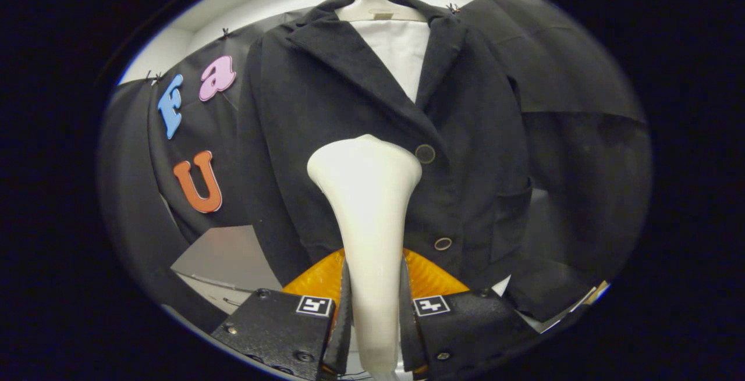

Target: Iron the clothes twice with a garment steamer, once on the left side and once on the right side.

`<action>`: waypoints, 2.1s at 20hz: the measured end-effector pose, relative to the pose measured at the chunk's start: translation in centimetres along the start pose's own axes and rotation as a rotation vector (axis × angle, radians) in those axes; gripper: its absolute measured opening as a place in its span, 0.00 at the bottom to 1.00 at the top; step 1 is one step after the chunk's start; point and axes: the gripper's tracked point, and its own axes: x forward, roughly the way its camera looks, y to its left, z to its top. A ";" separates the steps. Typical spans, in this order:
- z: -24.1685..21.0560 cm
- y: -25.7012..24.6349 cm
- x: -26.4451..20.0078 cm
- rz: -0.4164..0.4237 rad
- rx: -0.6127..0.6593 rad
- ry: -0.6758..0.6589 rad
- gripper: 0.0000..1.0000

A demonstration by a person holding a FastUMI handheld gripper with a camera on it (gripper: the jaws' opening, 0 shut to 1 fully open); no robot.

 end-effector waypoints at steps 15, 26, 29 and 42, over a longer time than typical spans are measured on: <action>-7.3 -2.1 1.5 -0.001 0.033 0.096 0.38; -13.7 -3.5 2.5 -0.015 0.032 0.194 0.38; -15.6 -4.1 2.9 -0.026 0.029 0.225 0.37; -23.4 -5.8 3.1 -0.050 0.000 0.341 0.38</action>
